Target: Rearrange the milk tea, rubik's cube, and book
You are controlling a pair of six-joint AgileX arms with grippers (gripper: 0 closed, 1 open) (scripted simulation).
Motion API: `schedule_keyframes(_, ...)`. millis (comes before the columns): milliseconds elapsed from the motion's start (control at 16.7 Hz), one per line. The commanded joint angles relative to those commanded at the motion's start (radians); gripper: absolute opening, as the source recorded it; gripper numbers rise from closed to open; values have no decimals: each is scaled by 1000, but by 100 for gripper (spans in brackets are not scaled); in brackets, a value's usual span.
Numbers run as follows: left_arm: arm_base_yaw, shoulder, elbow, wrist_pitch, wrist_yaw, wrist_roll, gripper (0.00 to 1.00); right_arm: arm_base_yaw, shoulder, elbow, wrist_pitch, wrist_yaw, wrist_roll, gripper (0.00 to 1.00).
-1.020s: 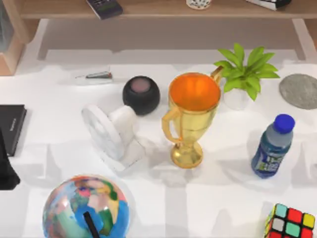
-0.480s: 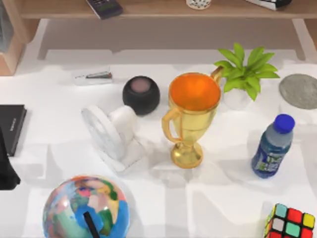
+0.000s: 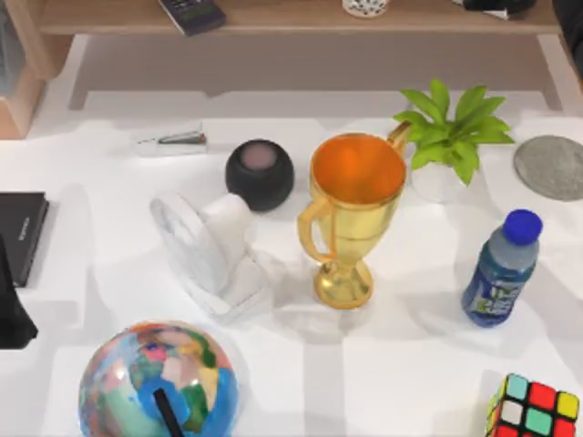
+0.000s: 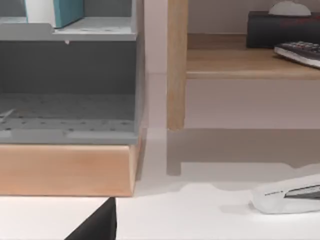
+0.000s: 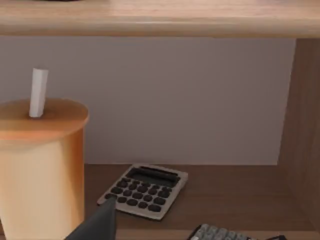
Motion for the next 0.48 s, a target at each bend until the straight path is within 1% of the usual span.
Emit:
schedule_keyframes(240, 0, 0, 0, 0, 0, 0, 100, 97, 356, 223, 110, 107, 2, 100)
schedule_keyframes(480, 0, 0, 0, 0, 0, 0, 100, 156, 562, 361, 178, 174, 4, 100)
